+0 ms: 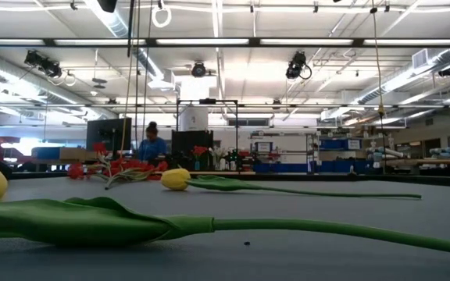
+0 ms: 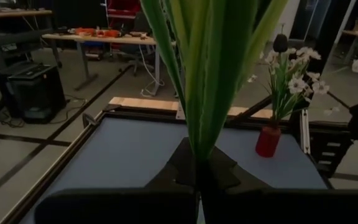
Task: Sort flowers into vase by color
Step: Put the bottom red flowers into the transparent vase
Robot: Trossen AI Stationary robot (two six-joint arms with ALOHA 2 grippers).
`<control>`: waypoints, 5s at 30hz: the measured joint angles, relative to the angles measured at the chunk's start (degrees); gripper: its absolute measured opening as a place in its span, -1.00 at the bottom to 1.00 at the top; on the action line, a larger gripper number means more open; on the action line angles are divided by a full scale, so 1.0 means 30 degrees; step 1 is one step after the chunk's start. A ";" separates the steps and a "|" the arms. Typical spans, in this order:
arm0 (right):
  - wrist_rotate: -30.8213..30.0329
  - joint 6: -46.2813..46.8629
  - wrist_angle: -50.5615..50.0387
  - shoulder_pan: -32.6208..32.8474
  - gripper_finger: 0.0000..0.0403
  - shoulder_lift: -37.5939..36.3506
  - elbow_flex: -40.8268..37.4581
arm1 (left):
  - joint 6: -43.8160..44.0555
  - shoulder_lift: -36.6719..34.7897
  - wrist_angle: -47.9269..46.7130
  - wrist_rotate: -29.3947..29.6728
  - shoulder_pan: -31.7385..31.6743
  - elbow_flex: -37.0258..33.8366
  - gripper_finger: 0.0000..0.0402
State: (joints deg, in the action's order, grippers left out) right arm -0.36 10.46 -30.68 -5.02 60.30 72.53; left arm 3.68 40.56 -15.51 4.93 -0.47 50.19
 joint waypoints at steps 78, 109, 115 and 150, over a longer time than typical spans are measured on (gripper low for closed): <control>0.0016 -0.0022 0.0933 0.0000 -0.42 0.0544 0.0019 | -0.0697 -0.3290 0.3786 -0.6454 2.0402 -0.5752 -0.99; 0.0016 -0.0022 0.1002 0.0000 -0.42 0.0544 0.0022 | 0.2324 -0.4452 0.7688 -0.4175 2.1245 -1.1060 -0.24; 0.0016 -0.0022 0.1000 0.0000 -0.42 0.0544 0.0022 | 0.2303 -0.4452 0.6665 -0.3907 2.2122 -1.1052 -0.21; 0.0011 -0.0019 0.1005 0.0000 -0.42 0.0544 0.0022 | 0.4857 -0.4563 0.3486 -0.1953 2.2645 -0.7736 0.55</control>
State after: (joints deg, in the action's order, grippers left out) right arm -0.33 10.40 -27.66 -5.02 61.93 72.60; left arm 18.25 26.87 -5.06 -0.93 67.47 26.99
